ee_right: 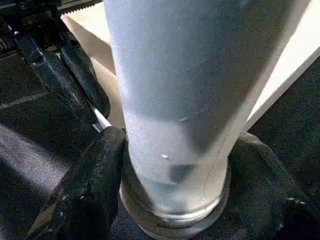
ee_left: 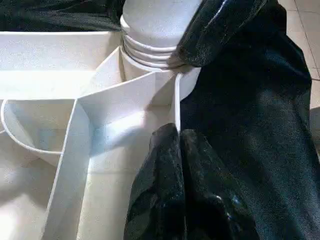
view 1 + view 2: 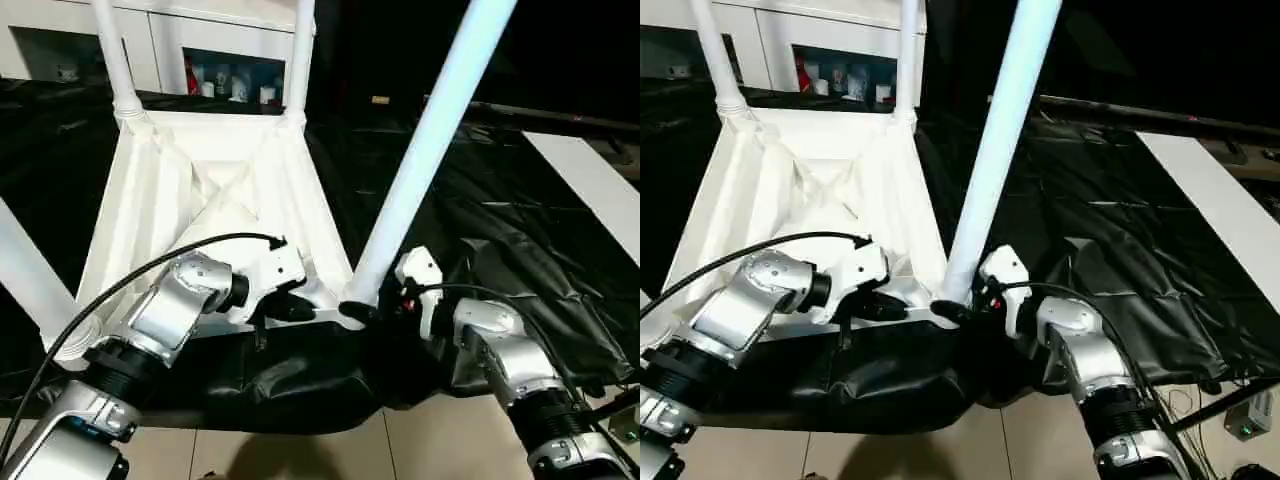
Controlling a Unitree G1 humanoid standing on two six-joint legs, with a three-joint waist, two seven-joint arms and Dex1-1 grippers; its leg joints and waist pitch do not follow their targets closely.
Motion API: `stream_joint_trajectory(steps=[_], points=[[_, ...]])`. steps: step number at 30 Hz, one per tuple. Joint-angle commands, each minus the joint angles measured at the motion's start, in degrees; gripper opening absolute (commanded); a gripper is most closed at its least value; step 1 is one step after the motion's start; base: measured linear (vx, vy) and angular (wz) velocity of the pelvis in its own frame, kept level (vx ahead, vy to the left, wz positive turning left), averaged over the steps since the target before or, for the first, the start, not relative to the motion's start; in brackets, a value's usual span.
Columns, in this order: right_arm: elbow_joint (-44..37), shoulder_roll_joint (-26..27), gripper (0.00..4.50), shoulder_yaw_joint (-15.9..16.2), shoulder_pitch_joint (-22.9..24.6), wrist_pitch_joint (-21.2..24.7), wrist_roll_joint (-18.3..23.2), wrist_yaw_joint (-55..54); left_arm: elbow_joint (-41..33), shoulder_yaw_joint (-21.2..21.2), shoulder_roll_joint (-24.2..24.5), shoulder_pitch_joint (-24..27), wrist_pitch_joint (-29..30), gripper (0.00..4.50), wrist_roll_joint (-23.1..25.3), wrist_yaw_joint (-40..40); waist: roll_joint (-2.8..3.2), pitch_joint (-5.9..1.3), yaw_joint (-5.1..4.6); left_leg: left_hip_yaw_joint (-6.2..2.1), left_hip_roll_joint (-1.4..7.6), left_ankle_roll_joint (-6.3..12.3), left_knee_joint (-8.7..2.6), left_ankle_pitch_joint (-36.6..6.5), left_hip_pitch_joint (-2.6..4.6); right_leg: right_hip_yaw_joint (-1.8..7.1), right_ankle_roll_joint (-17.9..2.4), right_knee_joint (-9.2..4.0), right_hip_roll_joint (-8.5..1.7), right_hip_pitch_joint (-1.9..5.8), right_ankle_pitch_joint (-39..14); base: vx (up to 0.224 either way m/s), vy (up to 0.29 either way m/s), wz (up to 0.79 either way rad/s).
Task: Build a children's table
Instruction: Rotate leg to tighten
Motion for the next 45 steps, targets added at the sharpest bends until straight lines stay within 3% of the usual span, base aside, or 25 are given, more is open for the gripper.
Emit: stream_joint_trajectory(steps=[1,6,7,9,11,14,19,24,27,28,30,32,34,37,39,41,44,45], points=[[-0.2,-0.3,2.75,-0.4,0.0,0.4,0.5,1.0,1.7,-3.4,0.2,2.3,2.1,0.00,1.0,-1.5,0.71,-2.65,-0.15,-0.02,1.72,0.50,-3.60,-10.6,0.73,2.63,-11.2,-3.61,-3.48,2.05,-6.3,0.000,0.000,0.00],[0.5,0.7,2.65,-1.0,0.3,0.4,0.5,-1.5,2.0,-2.8,-0.4,2.4,2.4,0.00,0.7,-0.4,0.78,-2.67,-0.17,-0.02,1.72,0.06,-3.61,-10.9,0.78,2.68,-11.0,-3.65,-3.50,1.99,-7.0,0.000,0.000,0.00],[3.3,2.0,2.64,-2.3,-0.8,-0.7,-1.0,-7.6,3.2,-1.6,-2.1,1.9,2.6,0.00,0.6,2.4,0.77,-2.64,-0.22,-0.03,1.75,-0.13,-3.65,-10.9,0.75,2.67,-11.1,-3.62,-3.52,1.94,-6.9,0.000,0.000,0.00],[6.8,3.9,2.64,-4.2,-2.2,-1.1,-2.1,-15.0,5.4,-0.1,-4.6,0.9,3.0,0.00,0.7,6.5,0.79,-2.39,-0.40,-0.08,1.65,-1.21,-3.88,-13.2,0.76,2.68,-10.6,-4.04,-3.63,1.74,-10.8,0.000,0.000,0.00],[8.9,5.6,2.63,-6.2,-3.4,-0.6,-1.6,-20.1,7.6,0.9,-6.8,-0.2,3.5,0.00,0.9,9.9,0.65,-2.28,-0.82,-0.34,1.59,-2.53,-3.99,-17.3,1.00,2.62,-8.7,-4.87,-3.79,1.46,-18.7,0.000,0.000,0.00],[11.5,9.0,2.63,-8.6,-5.5,-0.4,-0.8,-27.8,11.5,2.1,-10.6,-2.3,4.2,0.00,1.1,15.3,0.80,-2.31,-1.27,-0.57,1.56,-2.90,-4.02,-19.1,1.04,2.66,-7.5,-5.24,-3.94,1.19,-22.2,0.000,0.000,0.00],[13.3,13.0,2.63,-7.3,-7.5,-0.9,-2.7,-33.1,17.1,3.1,-15.7,-5.7,3.6,0.00,2.3,22.8,0.64,-2.45,-1.65,-0.38,1.45,-2.13,-3.92,-17.1,0.80,2.75,-7.4,-5.01,-3.58,1.05,-17.6,0.000,0.000,0.00],[14.8,14.6,2.63,-5.3,-8.0,-3.2,-4.3,-32.3,20.9,2.8,-17.1,-7.4,1.7,0.00,4.2,26.0,0.45,-2.64,-1.28,-0.22,1.48,-1.05,-3.73,-14.0,0.62,2.72,-8.1,-4.52,-3.56,1.54,-12.1,0.000,0.000,0.00],[13.8,15.1,2.63,-6.9,-7.4,-3.3,-1.3,-28.9,20.9,2.1,-16.4,-7.3,1.2,0.00,4.7,25.3,0.67,-2.61,-1.17,-0.24,1.54,-0.57,-3.79,-14.3,0.62,2.72,-8.0,-4.62,-3.67,1.61,-12.8,0.000,0.000,0.00],[13.8,15.1,3.18,-6.9,-7.4,-3.3,-1.3,-28.9,20.9,2.1,-16.4,-7.3,1.2,0.00,4.7,25.3,0.68,-2.60,-1.13,-0.28,1.62,-0.52,-3.81,-14.8,0.69,2.70,-8.1,-4.65,-3.70,1.57,-13.2,0.000,0.000,0.00],[10.4,12.5,3.35,-6.6,-5.9,-3.0,0.2,-23.3,19.6,1.6,-14.5,-6.5,0.5,0.00,4.4,22.3,0.84,-2.56,-1.08,-0.29,1.70,-0.39,-3.88,-15.2,0.78,2.67,-8.2,-4.74,-3.62,1.55,-13.0,0.000,0.000,0.00],[9.2,11.2,3.42,-6.2,-5.2,-2.6,0.3,-21.1,19.1,1.4,-13.8,-6.2,0.0,0.00,4.3,21.0,0.78,-2.60,-1.08,-0.30,1.70,0.06,-3.88,-14.3,0.44,2.68,-8.7,-4.53,-3.65,1.76,-11.4,0.000,0.000,0.00],[7.5,9.4,3.76,-5.4,-4.2,-2.2,0.4,-18.1,18.1,1.1,-12.8,-5.7,-0.5,0.00,3.8,18.8,0.78,-2.74,-0.99,-0.34,1.70,0.33,-3.77,-13.1,0.40,2.58,-9.0,-4.41,-3.62,2.04,-10.1,0.000,0.000,0.00],[2.6,4.4,3.76,-3.6,-1.4,-1.1,1.4,-9.8,14.3,0.3,-9.4,-3.7,-2.2,0.00,2.2,12.1,0.80,-2.58,-1.08,-0.29,1.57,1.13,-3.72,-12.7,0.10,2.59,-9.3,-4.44,-3.60,2.31,-9.9,0.000,0.000,0.00],[0.7,2.3,3.76,-3.3,-0.4,-0.5,1.8,-6.5,12.4,0.0,-7.6,-2.8,-2.7,0.00,1.5,9.2,0.86,-2.51,-1.09,-0.33,1.80,1.43,-3.82,-13.5,0.27,2.62,-9.4,-4.55,-3.69,2.06,-11.2,0.000,0.000,0.00],[0.7,2.3,3.76,-3.3,-0.4,-0.5,1.8,-6.5,12.4,0.0,-7.6,-2.8,-2.7,0.00,1.5,9.2,0.92,-2.45,-1.21,-0.27,1.85,0.98,-3.87,-14.2,0.49,2.66,-10.2,-4.57,-3.58,1.68,-11.8,0.000,0.000,0.00],[-0.6,0.0,3.76,-2.9,0.2,-0.2,1.6,-3.0,8.5,-0.6,-4.1,-1.2,-3.2,0.00,-0.4,2.8,0.96,-2.38,-1.09,-0.31,1.91,0.37,-3.97,-15.0,0.59,2.64,-10.2,-4.61,-3.66,1.61,-13.3,0.000,0.000,0.00],[-0.5,-0.4,3.76,-2.7,0.1,-0.4,1.3,-2.4,7.4,-0.8,-3.1,-0.7,-3.4,0.00,-1.2,0.7,0.69,-2.41,-1.10,-0.31,2.00,0.36,-3.93,-15.0,0.67,2.64,-10.3,-4.58,-3.68,1.57,-13.0,0.000,0.000,0.00]])
